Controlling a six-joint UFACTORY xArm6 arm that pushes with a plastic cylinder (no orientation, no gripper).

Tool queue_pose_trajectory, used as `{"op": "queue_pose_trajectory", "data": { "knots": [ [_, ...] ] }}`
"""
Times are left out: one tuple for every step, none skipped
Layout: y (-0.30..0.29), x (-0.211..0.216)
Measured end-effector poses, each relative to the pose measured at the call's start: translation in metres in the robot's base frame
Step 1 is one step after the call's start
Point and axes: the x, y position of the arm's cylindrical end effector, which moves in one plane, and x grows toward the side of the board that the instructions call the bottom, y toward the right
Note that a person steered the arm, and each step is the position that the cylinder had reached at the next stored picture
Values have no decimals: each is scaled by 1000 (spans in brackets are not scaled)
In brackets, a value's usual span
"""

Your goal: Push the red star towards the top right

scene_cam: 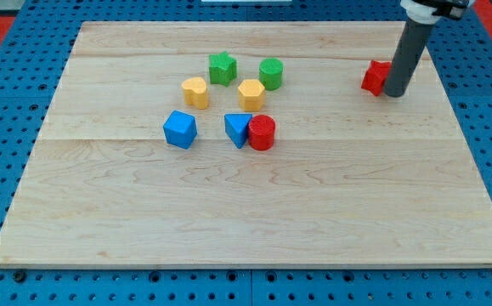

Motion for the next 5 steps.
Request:
{"op": "queue_pose_trajectory", "data": {
  "knots": [
    [-47, -33],
    [-71, -61],
    [-99, -73],
    [-112, -35],
    [-122, 7]
  ]
}}
